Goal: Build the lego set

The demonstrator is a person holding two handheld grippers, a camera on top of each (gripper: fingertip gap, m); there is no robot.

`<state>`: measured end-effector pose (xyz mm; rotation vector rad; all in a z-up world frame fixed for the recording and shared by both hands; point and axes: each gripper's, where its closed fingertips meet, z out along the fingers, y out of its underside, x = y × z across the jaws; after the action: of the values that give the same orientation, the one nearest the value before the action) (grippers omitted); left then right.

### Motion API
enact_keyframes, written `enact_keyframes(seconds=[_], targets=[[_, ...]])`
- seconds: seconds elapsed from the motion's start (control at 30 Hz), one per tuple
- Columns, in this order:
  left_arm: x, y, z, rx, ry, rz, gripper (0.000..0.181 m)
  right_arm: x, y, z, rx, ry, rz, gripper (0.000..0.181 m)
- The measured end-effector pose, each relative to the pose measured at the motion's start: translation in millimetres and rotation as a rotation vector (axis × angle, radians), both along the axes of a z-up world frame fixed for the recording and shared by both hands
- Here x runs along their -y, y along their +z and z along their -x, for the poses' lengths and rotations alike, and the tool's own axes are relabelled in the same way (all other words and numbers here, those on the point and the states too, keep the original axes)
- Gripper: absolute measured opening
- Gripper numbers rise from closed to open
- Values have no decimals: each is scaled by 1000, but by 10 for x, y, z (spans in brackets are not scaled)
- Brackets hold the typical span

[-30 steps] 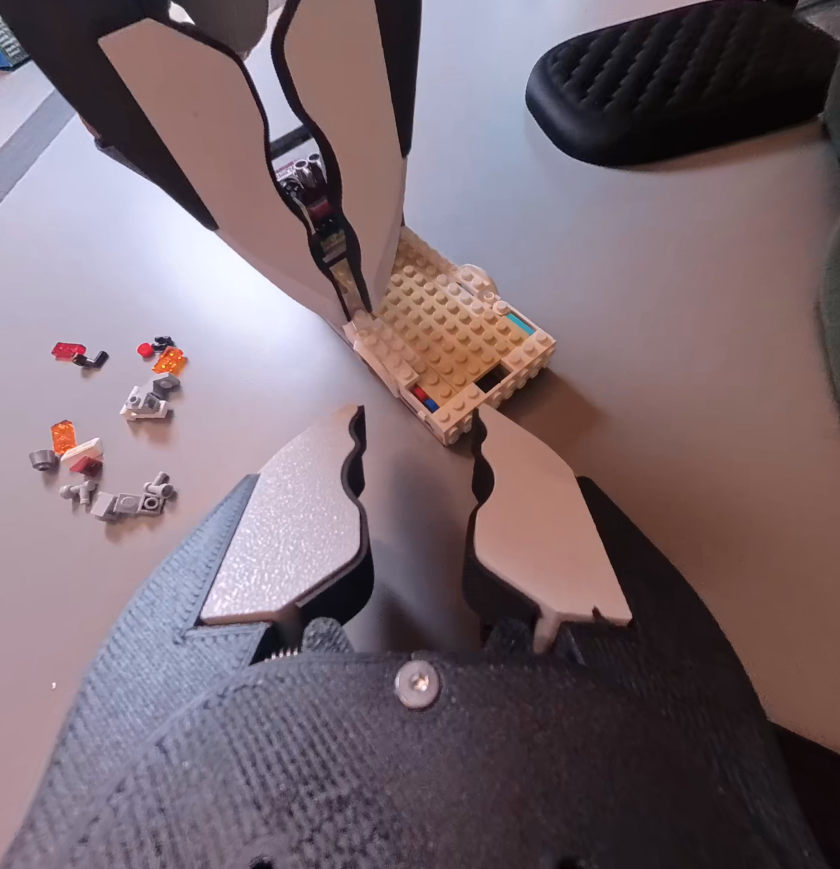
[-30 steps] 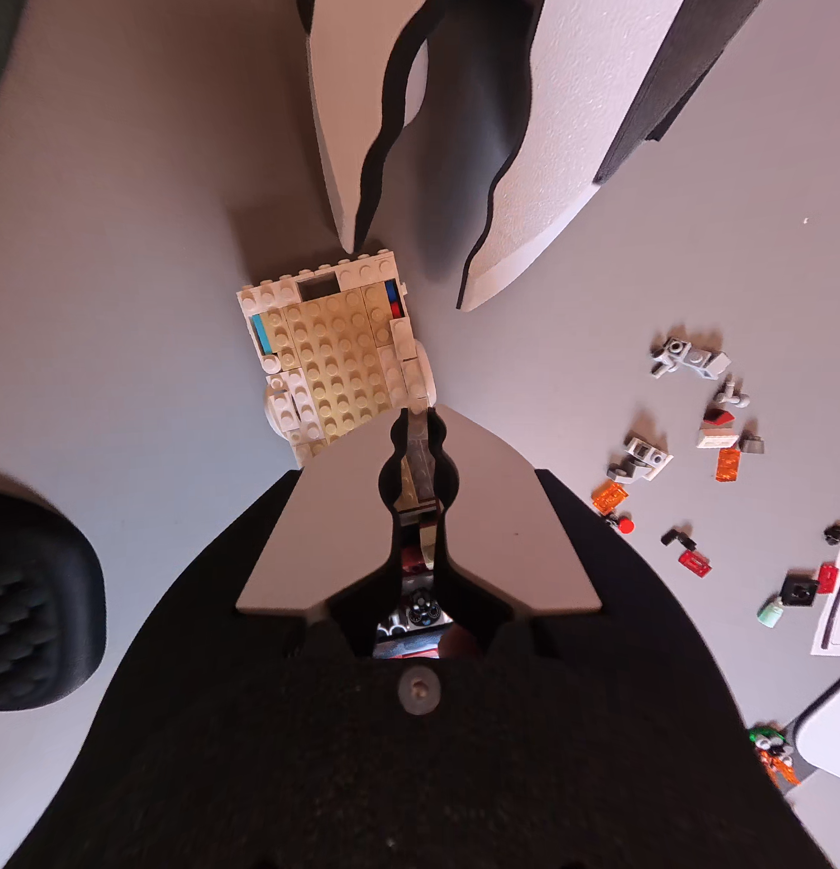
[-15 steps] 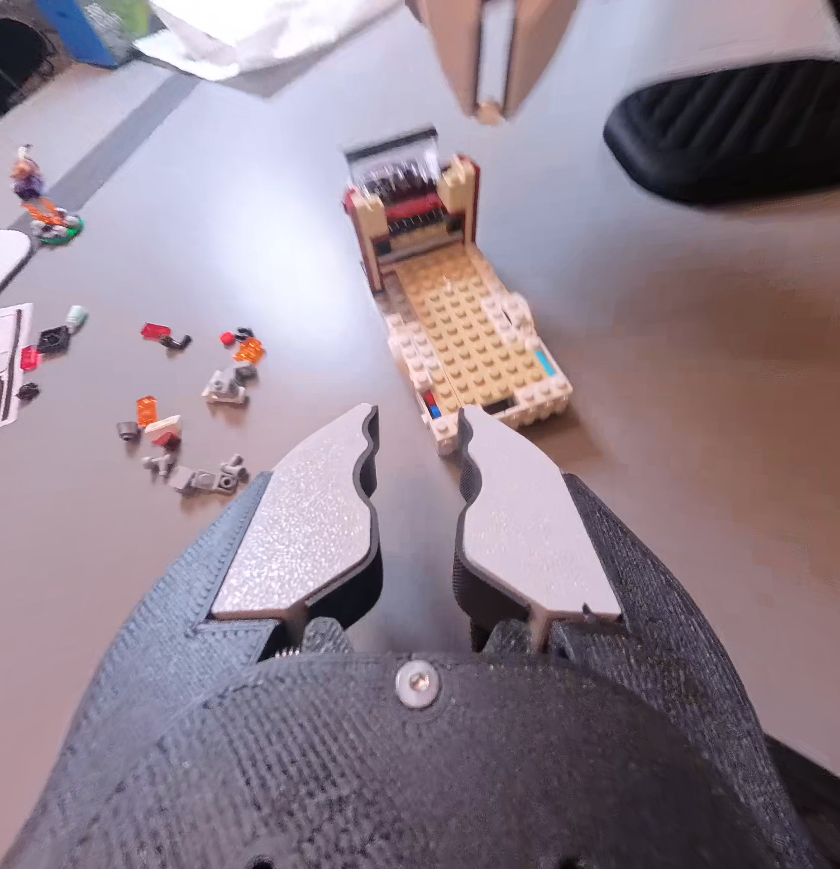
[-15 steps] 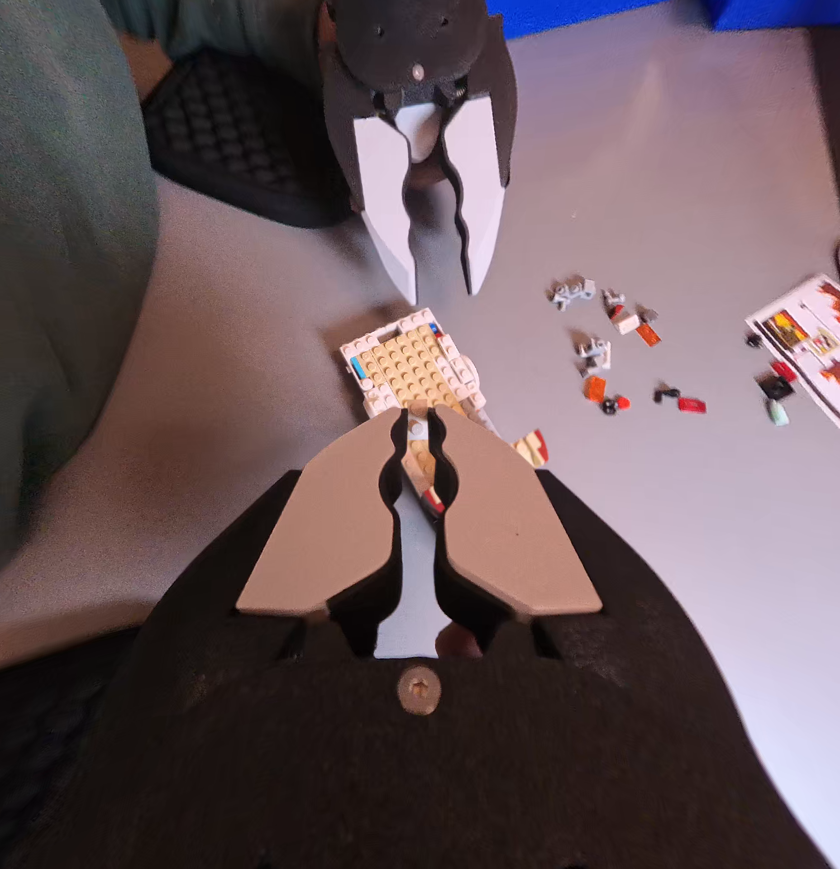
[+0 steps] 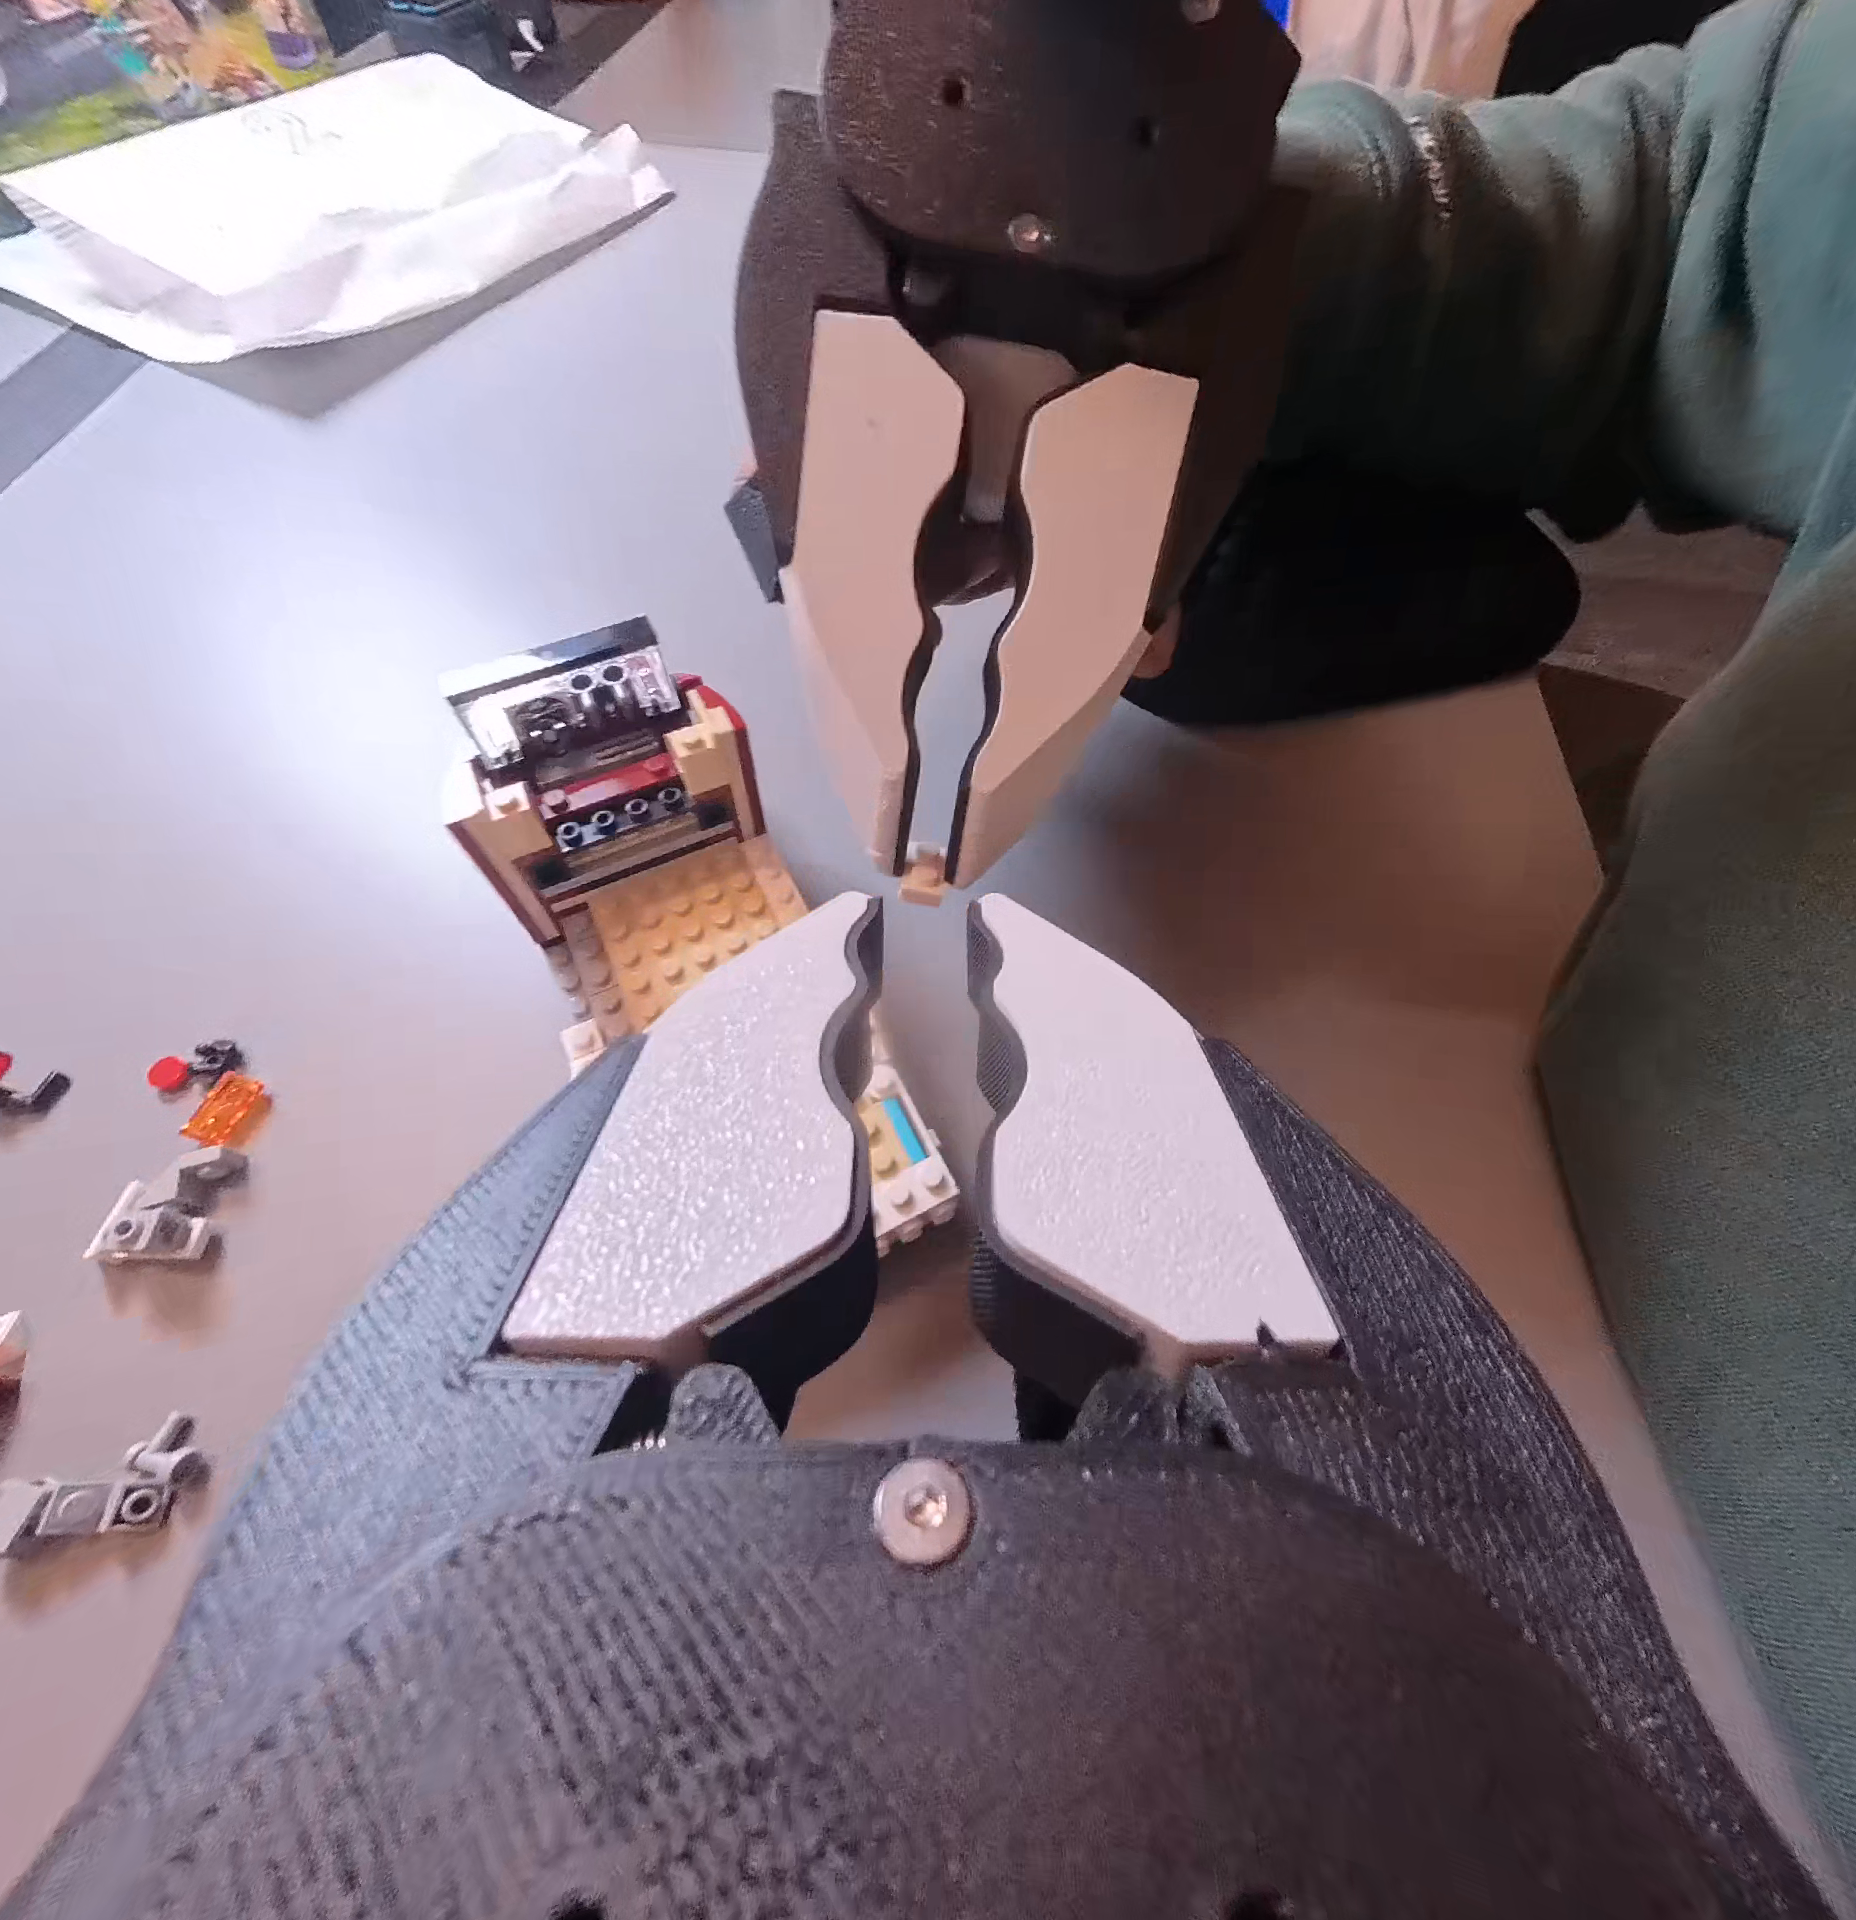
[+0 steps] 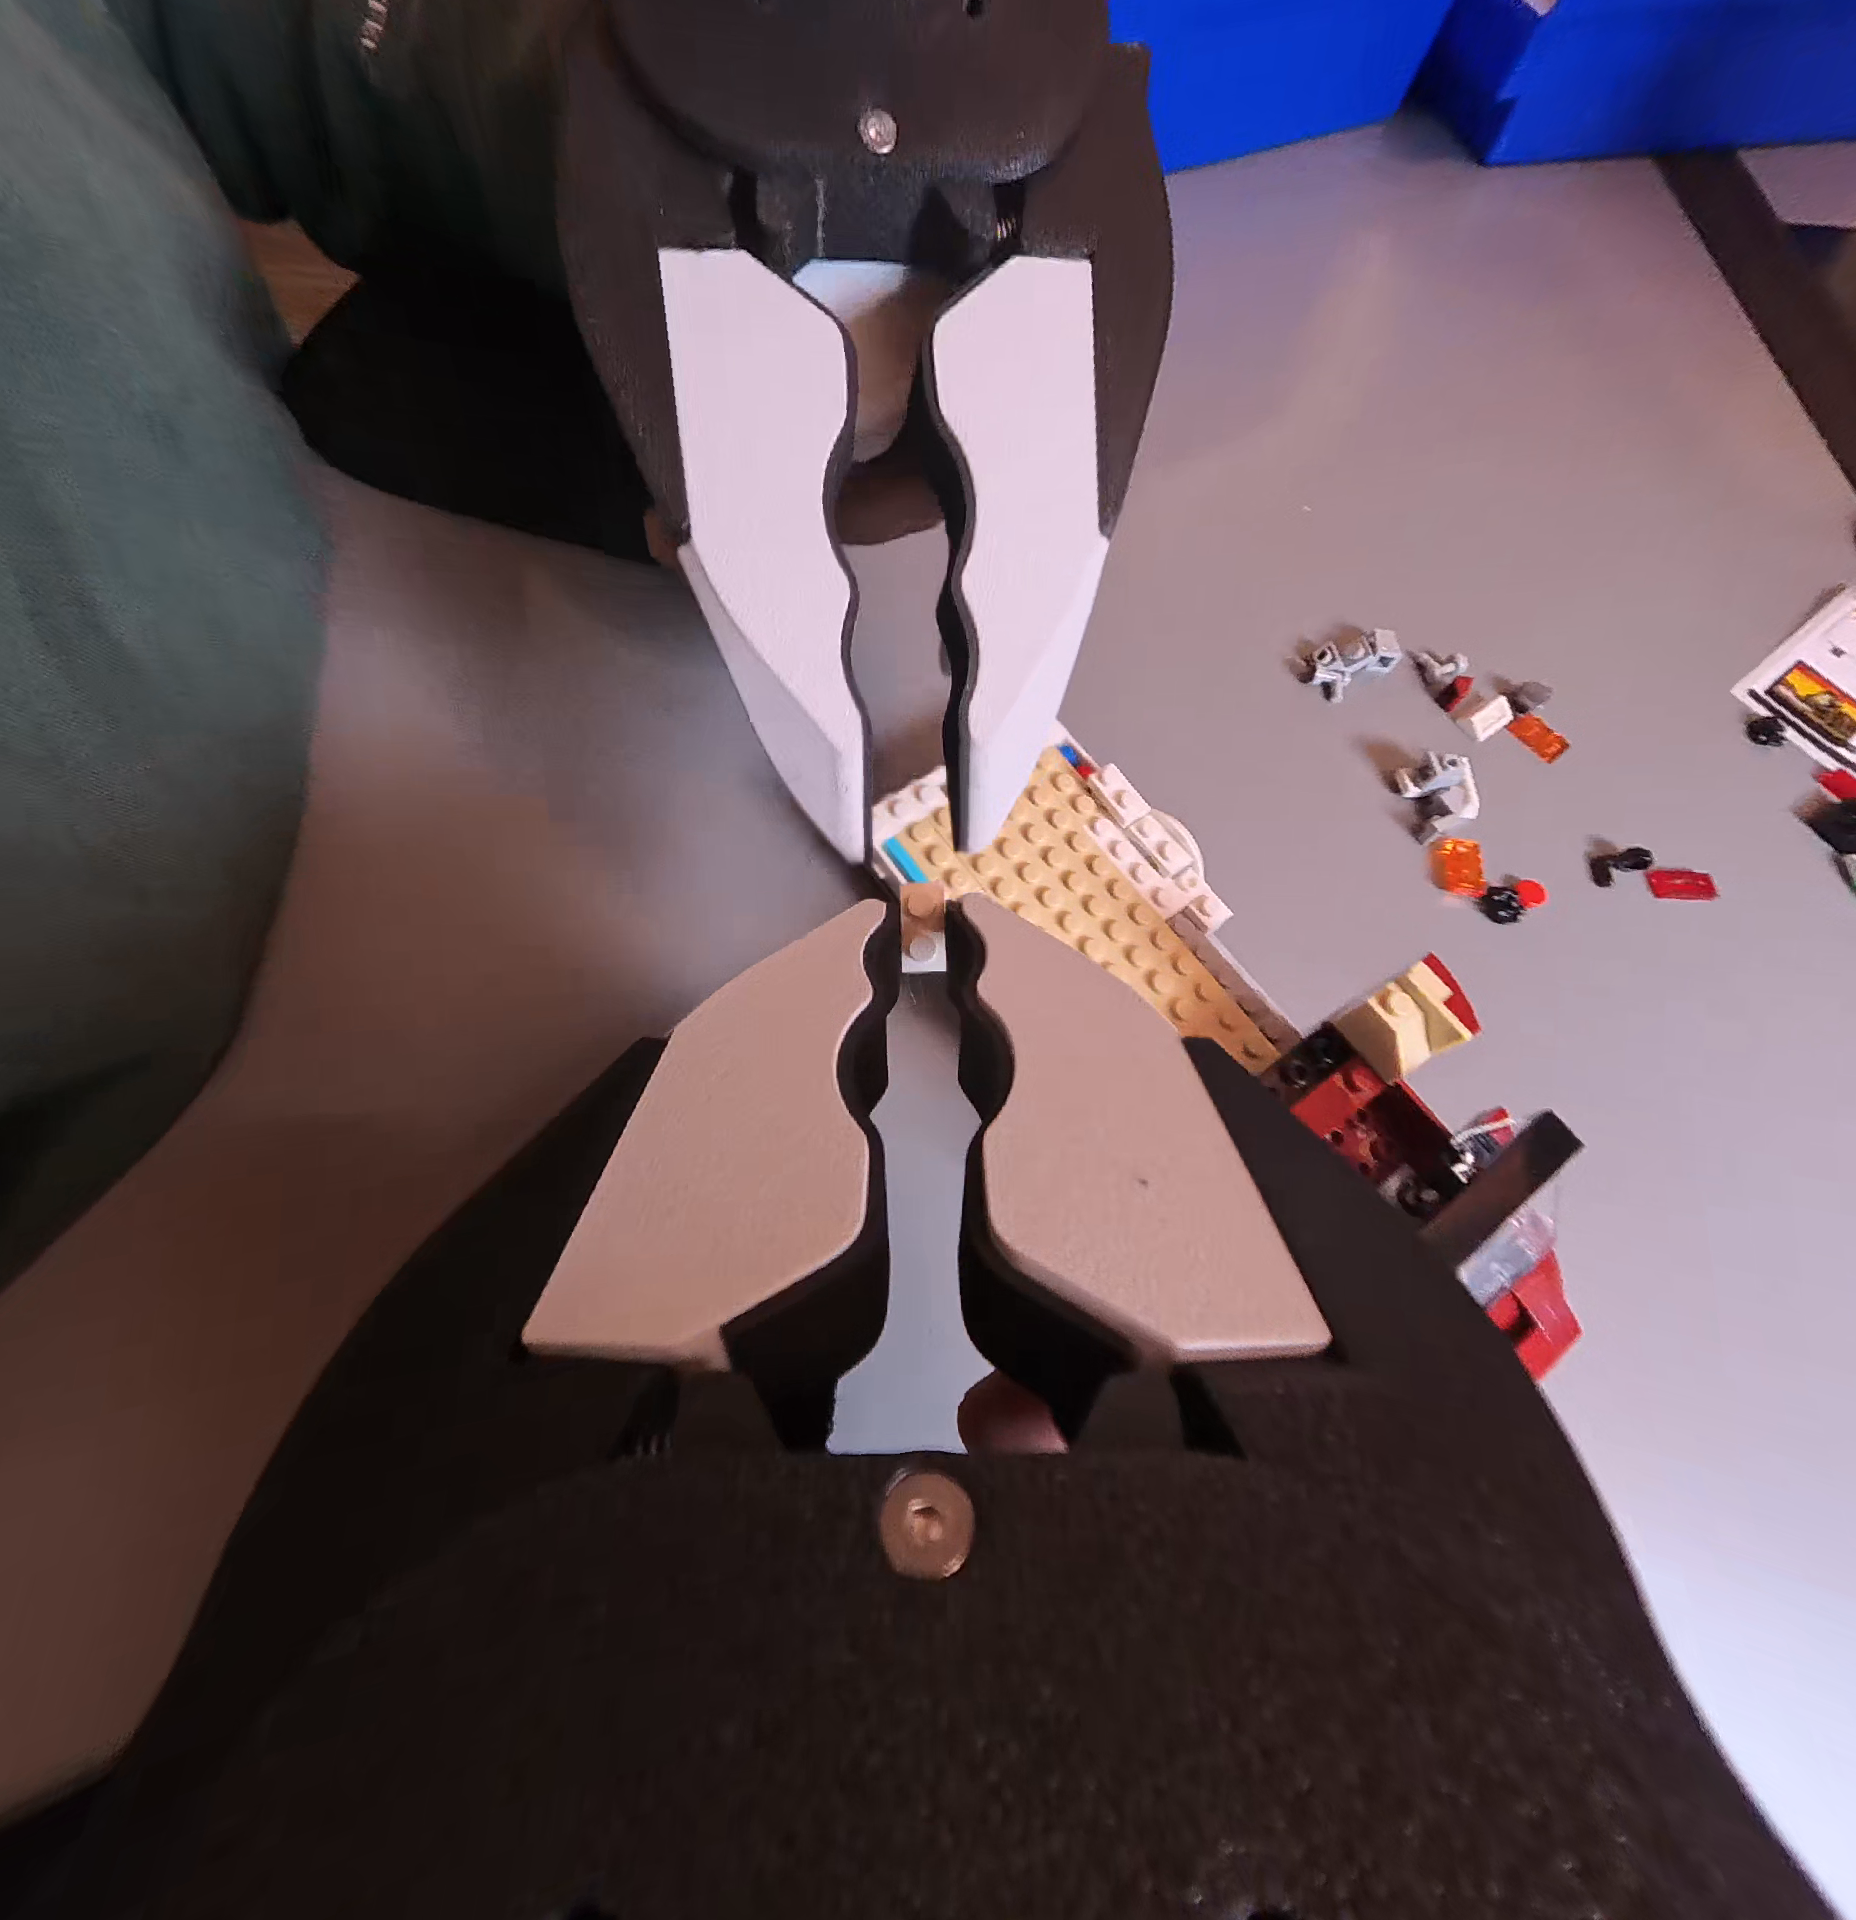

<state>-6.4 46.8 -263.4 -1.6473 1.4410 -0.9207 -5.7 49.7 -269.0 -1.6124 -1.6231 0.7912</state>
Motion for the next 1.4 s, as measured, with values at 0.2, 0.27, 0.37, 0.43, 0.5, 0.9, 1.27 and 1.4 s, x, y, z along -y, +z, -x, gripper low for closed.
enact_keyframes(seconds=[0.2,0.27,0.37,0.43,0.5,0.9,1.27,1.4], targets=[[66,-28,-36,-26,-28,-75,10,97,54,44,-35,38,23,8],[72,-14,-44,-18,-24,-88,8,96,68,37,-38,36,18,8],[71,-4,-50,-7,-22,-88,8,95,80,32,-43,33,22,8],[68,-4,-50,-4,-23,-98,8,93,80,32,-45,31,27,8],[66,-9,-48,1,-25,-101,8,90,74,32,-45,28,32,9],[-48,284,12,210,39,-48,8,2,278,0,-213,-23,63,16],[-2,211,1,155,10,-35,11,14,210,3,-171,-17,52,8],[-1,150,-6,68,-11,-81,15,26,131,9,-128,-13,50,8]])
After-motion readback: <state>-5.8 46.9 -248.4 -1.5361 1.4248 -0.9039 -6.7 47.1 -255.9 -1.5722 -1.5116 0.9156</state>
